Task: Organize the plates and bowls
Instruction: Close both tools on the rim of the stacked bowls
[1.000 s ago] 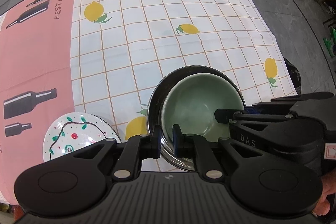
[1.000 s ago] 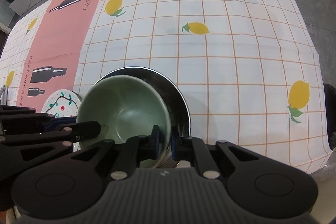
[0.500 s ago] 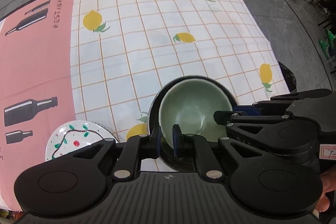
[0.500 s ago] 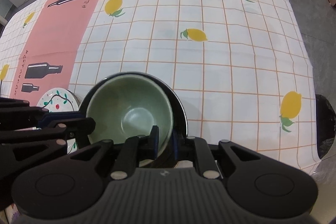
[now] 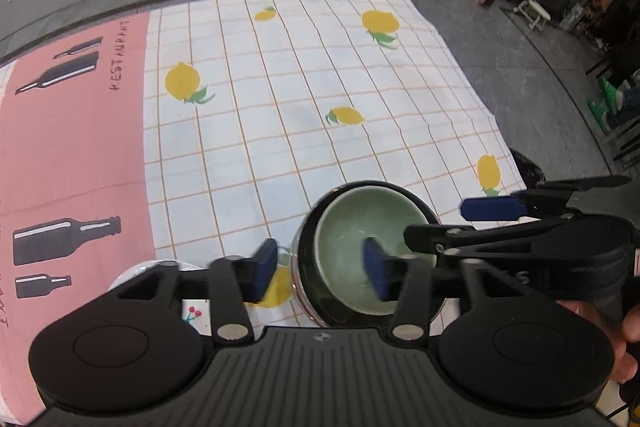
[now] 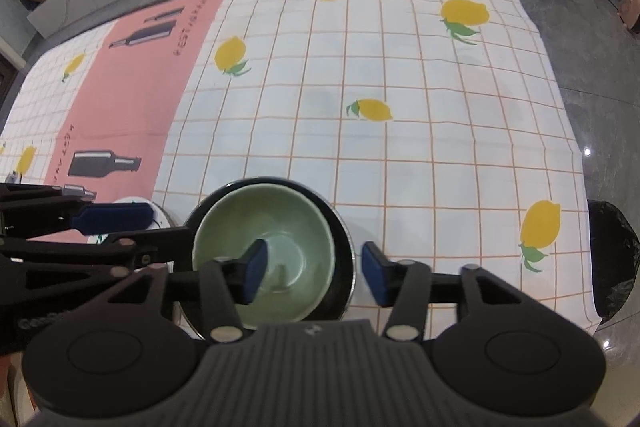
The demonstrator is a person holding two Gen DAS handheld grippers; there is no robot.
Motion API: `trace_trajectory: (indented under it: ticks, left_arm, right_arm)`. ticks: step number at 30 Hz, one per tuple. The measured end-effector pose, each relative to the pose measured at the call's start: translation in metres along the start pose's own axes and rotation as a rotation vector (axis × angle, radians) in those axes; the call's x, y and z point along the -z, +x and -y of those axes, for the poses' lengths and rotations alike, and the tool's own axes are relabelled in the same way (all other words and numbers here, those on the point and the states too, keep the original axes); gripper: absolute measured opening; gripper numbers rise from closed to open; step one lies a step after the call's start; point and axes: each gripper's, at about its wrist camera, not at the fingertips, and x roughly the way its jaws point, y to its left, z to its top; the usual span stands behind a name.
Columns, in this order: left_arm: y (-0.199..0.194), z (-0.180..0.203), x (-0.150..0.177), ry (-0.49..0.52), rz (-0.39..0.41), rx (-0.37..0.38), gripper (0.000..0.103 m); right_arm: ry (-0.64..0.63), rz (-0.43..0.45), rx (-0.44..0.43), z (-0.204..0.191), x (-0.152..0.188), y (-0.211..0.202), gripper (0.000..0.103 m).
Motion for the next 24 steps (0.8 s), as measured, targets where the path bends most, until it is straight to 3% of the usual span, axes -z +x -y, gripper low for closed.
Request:
trace_trajectory:
  ticks: [2, 6, 15, 20, 24]
  left_arm:
    - [0.0, -0.006, 0.004, -0.019, 0.005, 0.023, 0.07]
    - [0.009, -0.02, 0.015, -0.099, 0.0, 0.061, 0.073]
    - [0.035, -0.045, 0.04, -0.395, 0.032, 0.161, 0.074]
    - [0.046, -0.049, 0.051, -0.462, 0.057, 0.14, 0.074]
    - [0.057, -0.056, 0.064, -0.57, 0.057, 0.179, 0.074]
  right_arm:
    - [0.022, 0.002, -0.023, 0.007, 0.003, 0.0, 0.07]
    - [0.098, -0.035, -0.062, 0.022, 0.015, 0.012, 0.07]
    - [0.342, -0.062, -0.182, 0.051, 0.039, 0.04, 0.07]
    - [0.491, -0.061, -0.272, 0.062, 0.052, 0.056, 0.07]
    - [0.578, -0.048, -0.327, 0.068, 0.061, 0.064, 0.07]
